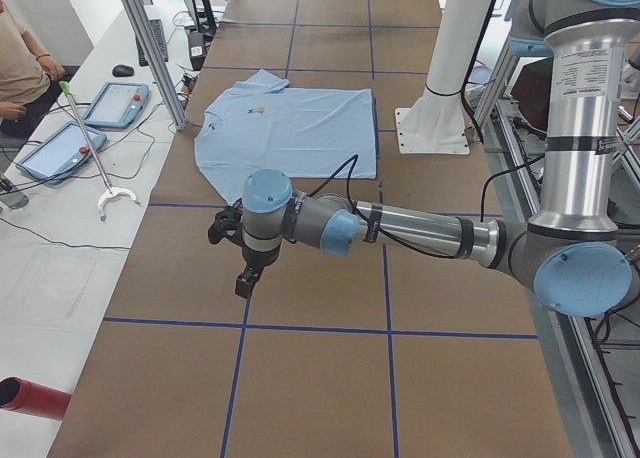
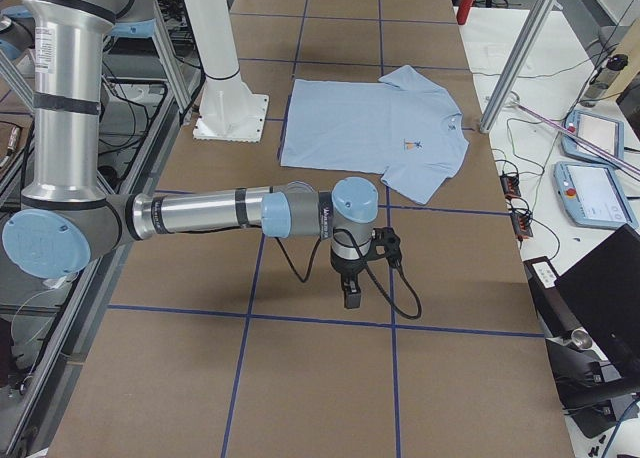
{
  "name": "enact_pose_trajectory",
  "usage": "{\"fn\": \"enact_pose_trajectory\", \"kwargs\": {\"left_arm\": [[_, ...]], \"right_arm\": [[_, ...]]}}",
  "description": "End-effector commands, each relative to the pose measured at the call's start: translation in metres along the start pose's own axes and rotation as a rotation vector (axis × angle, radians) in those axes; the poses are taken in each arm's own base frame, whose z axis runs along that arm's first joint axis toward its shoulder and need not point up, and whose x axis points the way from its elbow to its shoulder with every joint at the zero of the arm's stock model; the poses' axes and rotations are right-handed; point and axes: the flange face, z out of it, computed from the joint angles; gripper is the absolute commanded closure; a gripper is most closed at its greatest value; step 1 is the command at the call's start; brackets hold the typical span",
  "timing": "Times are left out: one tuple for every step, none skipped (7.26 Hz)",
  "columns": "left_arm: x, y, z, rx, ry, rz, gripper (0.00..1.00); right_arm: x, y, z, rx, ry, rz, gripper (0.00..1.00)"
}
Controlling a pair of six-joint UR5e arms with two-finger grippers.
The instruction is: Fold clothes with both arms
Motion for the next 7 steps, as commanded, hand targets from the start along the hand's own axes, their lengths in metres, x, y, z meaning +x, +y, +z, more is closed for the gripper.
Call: {"fn": "enact_pose_trajectory", "kwargs": {"left_arm": [[0.018,-0.029,-0.023,0.121,-0.01,0.104,0.0],[0.022,-0.033,-0.029,0.216,-0.018,0.184,0.0],[0.027,-0.04,-0.037,0.314,-0.04,0.26,0.0],[0.025,-0.05,-0.042,0.376,-0.073,0.188,0.0],[0.029,-0.054,-0.047,0.395,-0.047,0.073,0.0],[0.032,-0.055,-0.05,0.419,-0.04,0.066,0.0],[0.032,-0.055,-0.05,0.42,-0.039,0.067,0.0]], "right_arm": [[-0.046,-0.069,-0.034,0.082,0.005,-0.113,0.0],[-0.073,-0.109,-0.053,0.122,0.011,-0.171,0.0],[-0.084,-0.135,-0.067,0.163,0.019,-0.204,0.0],[-0.074,-0.148,-0.057,0.213,0.017,-0.224,0.0],[-0.063,-0.162,-0.039,0.257,0.0,-0.189,0.0],[-0.086,-0.186,-0.013,0.306,-0.031,-0.193,0.0],[-0.119,-0.221,0.005,0.329,-0.083,-0.077,0.0]]}}
